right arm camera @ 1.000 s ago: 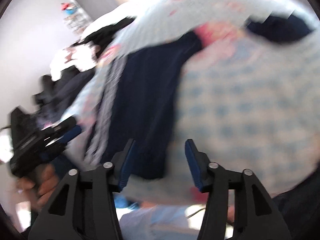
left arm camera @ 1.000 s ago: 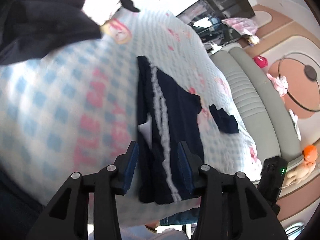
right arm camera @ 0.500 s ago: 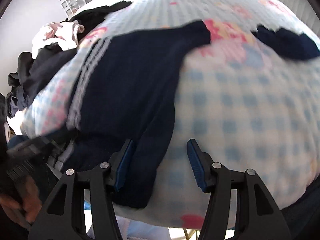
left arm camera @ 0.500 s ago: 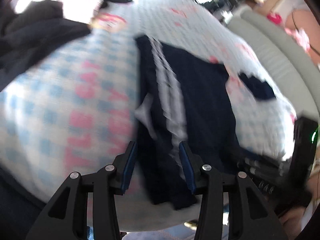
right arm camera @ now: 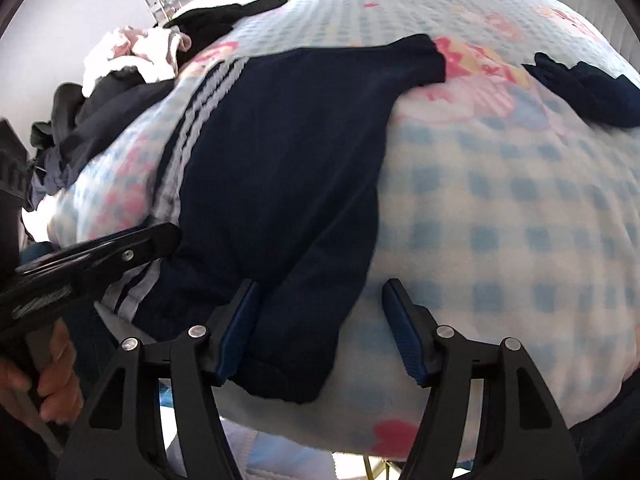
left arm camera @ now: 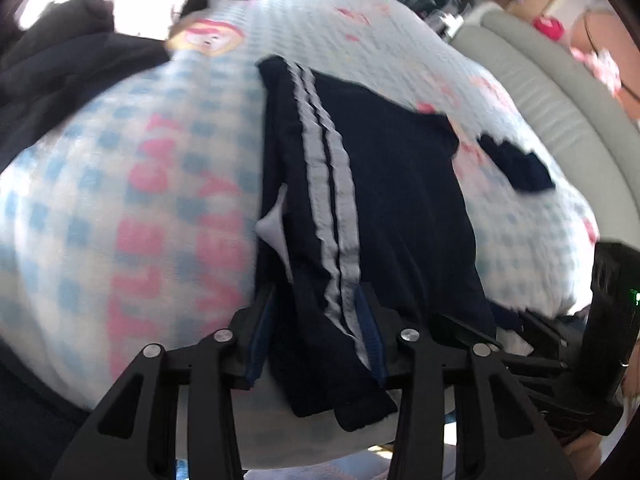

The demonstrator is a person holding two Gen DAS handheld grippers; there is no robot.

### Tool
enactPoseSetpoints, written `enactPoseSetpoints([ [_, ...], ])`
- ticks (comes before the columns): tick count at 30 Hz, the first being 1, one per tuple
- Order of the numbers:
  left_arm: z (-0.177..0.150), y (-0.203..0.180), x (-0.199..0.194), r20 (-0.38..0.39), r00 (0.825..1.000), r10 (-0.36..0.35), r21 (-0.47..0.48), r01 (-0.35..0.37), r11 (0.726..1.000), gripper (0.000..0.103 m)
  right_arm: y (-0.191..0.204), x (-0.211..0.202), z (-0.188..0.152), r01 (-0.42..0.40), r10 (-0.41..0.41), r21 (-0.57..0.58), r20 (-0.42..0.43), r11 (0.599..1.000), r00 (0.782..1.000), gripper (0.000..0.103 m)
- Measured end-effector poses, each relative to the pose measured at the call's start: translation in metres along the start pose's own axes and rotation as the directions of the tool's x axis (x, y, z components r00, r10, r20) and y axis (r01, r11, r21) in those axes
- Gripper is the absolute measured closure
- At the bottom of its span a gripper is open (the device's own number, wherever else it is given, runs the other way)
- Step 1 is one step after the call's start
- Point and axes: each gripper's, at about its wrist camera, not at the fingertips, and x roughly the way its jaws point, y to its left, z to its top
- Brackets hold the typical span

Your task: Fold clothes

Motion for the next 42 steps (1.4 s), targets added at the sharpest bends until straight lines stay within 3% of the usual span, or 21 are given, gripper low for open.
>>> enactPoseSetpoints([
  [3, -0.001, 0.002, -0.014, 0.068, 0.998, 0.007, -0.007, -0.006, 1.000, 0.058, -0.012, -0.014, 0.002, 0.002, -0.005, 0.069, 0.054, 0.998, 0.999, 0.038],
  [6, 0.001, -0.002, -0.015, 0.064, 0.996, -0.056, 0.013, 0.055, 0.998, 0.057, -0.020, -0.021, 0.004, -0.006, -0.005, 0.124, 0.093, 0.992, 0.996, 0.038],
  [9, -0.004, -0.018, -0.007, 0.031, 0.999, -0.026, 0.089, 0.023, 0.996, 0.056, -0.018, -0.017, 0.004, -0.012, 0.002, 0.121, 0.083, 0.993, 0.997, 0.038],
  [11, -0.005, -0.025, 0.002, 0.011, 0.999, 0.039, 0.117, -0.040, 0.992, 0.056, -0.011, -0.010, 0.002, 0.016, -0.021, 0.076, 0.060, 0.997, 0.998, 0.038],
  [13, -0.004, -0.019, 0.003, 0.004, 0.999, 0.038, 0.082, -0.038, 0.996, 0.056, -0.008, -0.009, -0.003, 0.036, -0.040, 0.068, 0.054, 0.997, 0.998, 0.038],
  [17, -0.002, -0.015, -0.008, 0.043, 0.999, -0.017, 0.045, 0.015, 0.999, 0.056, -0.023, -0.029, 0.001, -0.072, 0.040, 0.222, 0.145, 0.972, 0.989, 0.038],
  [19, -0.002, -0.019, -0.009, 0.053, 0.998, -0.034, 0.056, 0.031, 0.998, 0.055, -0.016, -0.029, 0.006, -0.076, 0.053, 0.181, 0.131, 0.980, 0.990, 0.036],
  [21, -0.003, -0.025, -0.007, 0.047, 0.998, -0.034, 0.073, 0.031, 0.997, 0.053, -0.006, -0.023, 0.005, -0.028, 0.017, 0.120, 0.097, 0.992, 0.995, 0.035],
  [24, -0.003, -0.026, 0.002, 0.017, 0.999, 0.028, 0.082, -0.030, 0.996, 0.053, 0.002, -0.004, -0.007, 0.017, -0.019, 0.064, 0.027, 0.998, 0.999, 0.035],
  [26, -0.001, -0.017, 0.001, 0.016, 0.999, 0.036, 0.048, -0.037, 0.998, 0.053, 0.000, -0.006, -0.009, 0.033, -0.035, 0.053, 0.035, 0.998, 0.999, 0.036],
  [29, 0.002, -0.003, -0.011, 0.054, 0.999, 0.000, -0.026, 0.001, 1.000, 0.053, -0.014, -0.018, -0.009, 0.036, -0.045, 0.137, 0.064, 0.990, 0.997, 0.037],
  [32, 0.004, -0.001, -0.017, 0.084, 0.995, -0.046, -0.040, 0.049, 0.998, 0.053, -0.026, -0.031, -0.007, -0.011, -0.010, 0.217, 0.095, 0.976, 0.995, 0.037],
  [35, 0.002, -0.010, -0.014, 0.064, 0.992, -0.105, -0.002, 0.106, 0.994, 0.052, -0.019, -0.030, -0.004, -0.029, 0.015, 0.180, 0.080, 0.983, 0.997, 0.036],
  [37, -0.001, -0.019, -0.009, 0.043, 0.997, -0.065, 0.042, 0.063, 0.997, 0.051, -0.008, -0.023, -0.005, -0.027, 0.019, 0.135, 0.056, 0.990, 0.998, 0.034],
  [40, -0.002, -0.025, -0.003, 0.074, 0.990, 0.123, 0.058, -0.127, 0.990, 0.051, -0.001, -0.013, -0.005, 0.012, -0.015, 0.121, 0.018, 0.993, 1.000, 0.035],
  [42, 0.002, -0.016, -0.015, 0.122, 0.983, 0.140, -0.002, -0.140, 0.990, 0.051, -0.004, -0.015, -0.003, 0.016, -0.019, 0.165, 0.018, 0.986, 1.000, 0.037],
])
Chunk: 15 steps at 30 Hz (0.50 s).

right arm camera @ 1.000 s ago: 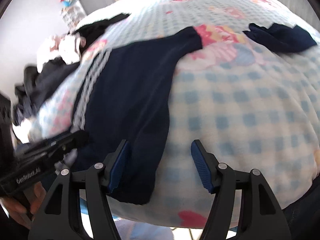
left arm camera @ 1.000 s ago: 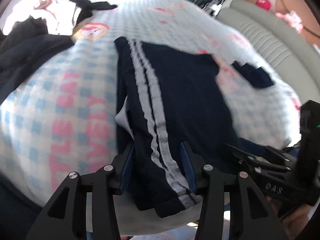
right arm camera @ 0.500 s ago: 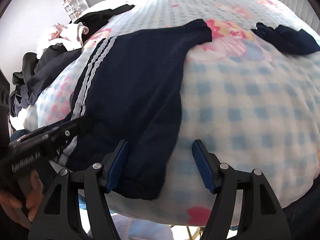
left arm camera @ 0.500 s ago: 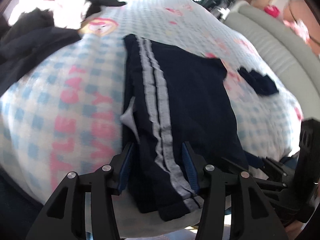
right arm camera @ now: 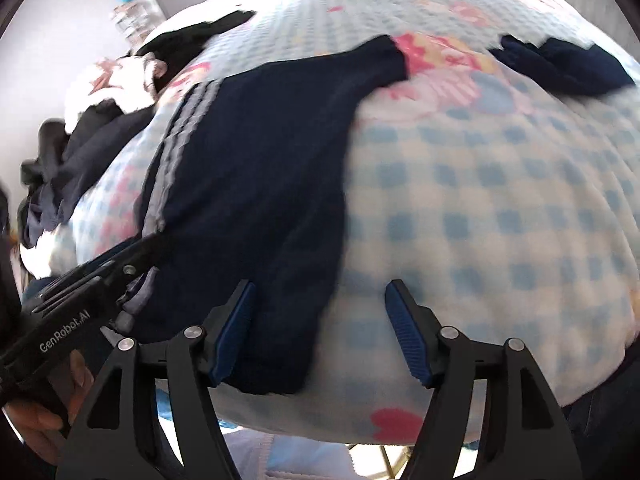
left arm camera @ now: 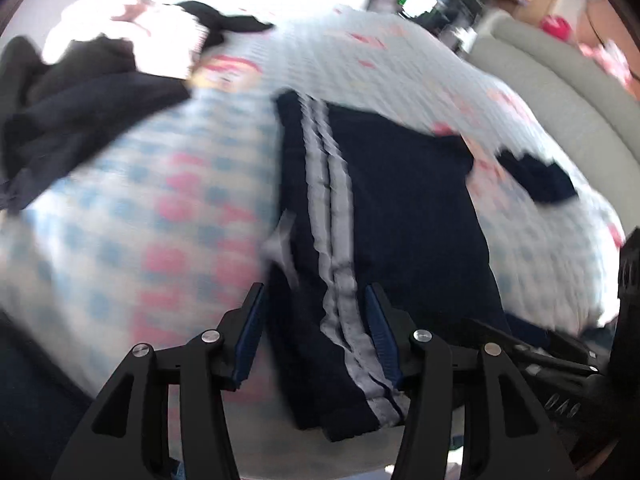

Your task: Fold clothes

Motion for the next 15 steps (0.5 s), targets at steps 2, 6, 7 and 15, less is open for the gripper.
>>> enactPoseSetpoints([
  [2, 0.009, 0.012, -0.005, 0.014, 0.998, -0.069, -0.057, 0.070, 0.996, 0.051, -0.004, -0.011, 0.010, -0.021, 0.020, 0.036, 0.038, 0.999, 0.999, 0.036],
  [6, 0.033, 0.013, 0.008, -0.032, 0.984, -0.177, -0.083, 0.174, 0.981, 0.051, 0.004, -0.013, 0.035, 0.007, -0.003, -0.043, 0.078, 0.999, 0.997, 0.034],
  [7, 0.038, 0.005, 0.015, -0.045, 0.981, -0.189, -0.060, 0.186, 0.981, 0.051, 0.007, -0.009, 0.039, 0.000, 0.004, -0.056, 0.066, 0.998, 0.998, 0.034],
  [15, 0.063, -0.023, 0.056, -0.122, 0.989, -0.080, 0.157, 0.099, 0.983, 0.050, 0.016, 0.031, 0.057, 0.034, -0.033, -0.073, 0.006, 0.997, 0.999, 0.038],
])
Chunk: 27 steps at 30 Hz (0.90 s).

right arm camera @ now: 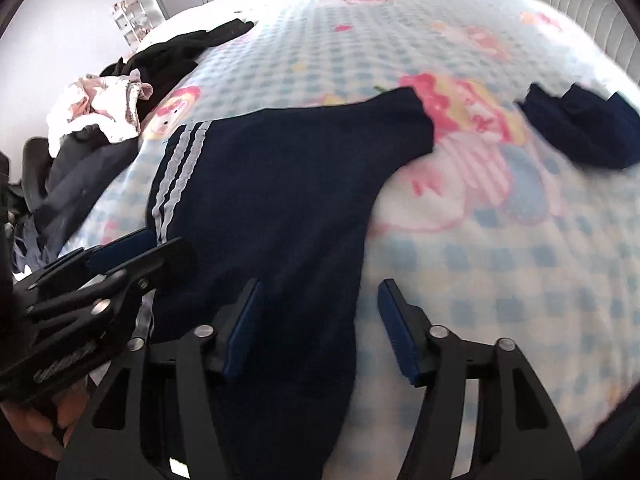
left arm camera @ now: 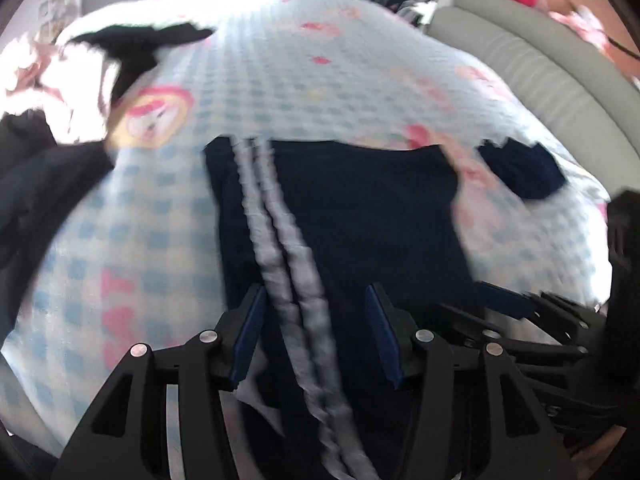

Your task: Fold clothes

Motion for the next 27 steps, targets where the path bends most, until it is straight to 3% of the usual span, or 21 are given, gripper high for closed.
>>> enactPoseSetpoints([
  [3, -0.006, 0.020, 0.004, -0.018, 1.000, -0.021, -0.072, 0.020, 0.997, 0.050, -0.006, 0.001, -0.004, -0.004, 0.004, 0.001, -0.005, 1.000, 1.000, 0.038],
  [6, -0.011, 0.027, -0.008, 0.029, 0.996, 0.089, -0.096, -0.086, 0.992, 0.049, -0.010, -0.006, -0.005, 0.033, -0.033, -0.009, 0.009, 0.999, 0.999, 0.038],
  [7, -0.012, 0.031, -0.013, 0.053, 0.995, 0.089, -0.124, -0.082, 0.989, 0.049, -0.013, -0.012, -0.005, 0.043, -0.043, 0.009, 0.025, 0.999, 0.999, 0.038],
  [11, -0.014, 0.038, -0.018, 0.082, 0.992, -0.094, -0.209, 0.110, 0.972, 0.047, -0.024, -0.027, -0.009, -0.009, 0.004, 0.079, 0.061, 0.997, 0.998, 0.031],
  [14, -0.018, 0.015, -0.011, 0.054, 0.992, -0.117, -0.119, 0.123, 0.985, 0.046, -0.014, -0.019, -0.021, -0.005, 0.004, 0.018, 0.021, 1.000, 1.000, 0.031],
  [16, -0.021, 0.000, -0.007, 0.028, 1.000, -0.013, -0.028, 0.014, 1.000, 0.046, -0.012, -0.016, -0.026, 0.024, -0.024, -0.008, 0.008, 1.000, 1.000, 0.031],
  [18, -0.026, 0.003, -0.005, -0.007, 0.995, 0.099, -0.040, -0.099, 0.994, 0.046, -0.018, -0.018, -0.027, 0.042, -0.042, 0.005, 0.004, 0.999, 0.999, 0.031],
  [19, -0.029, 0.010, -0.007, -0.015, 0.993, 0.113, -0.073, -0.114, 0.991, 0.046, -0.023, -0.023, -0.026, 0.052, -0.052, 0.025, 0.007, 0.998, 0.999, 0.031],
  [23, -0.035, 0.033, -0.032, 0.042, 0.999, 0.023, -0.202, -0.014, 0.979, 0.045, -0.039, -0.037, -0.025, 0.041, -0.045, 0.089, 0.034, 0.995, 0.998, 0.031],
  [27, -0.044, 0.026, -0.039, 0.042, 0.998, -0.036, -0.193, 0.044, 0.980, 0.045, -0.033, -0.035, -0.032, -0.035, 0.035, 0.069, 0.008, 0.997, 0.999, 0.031],
])
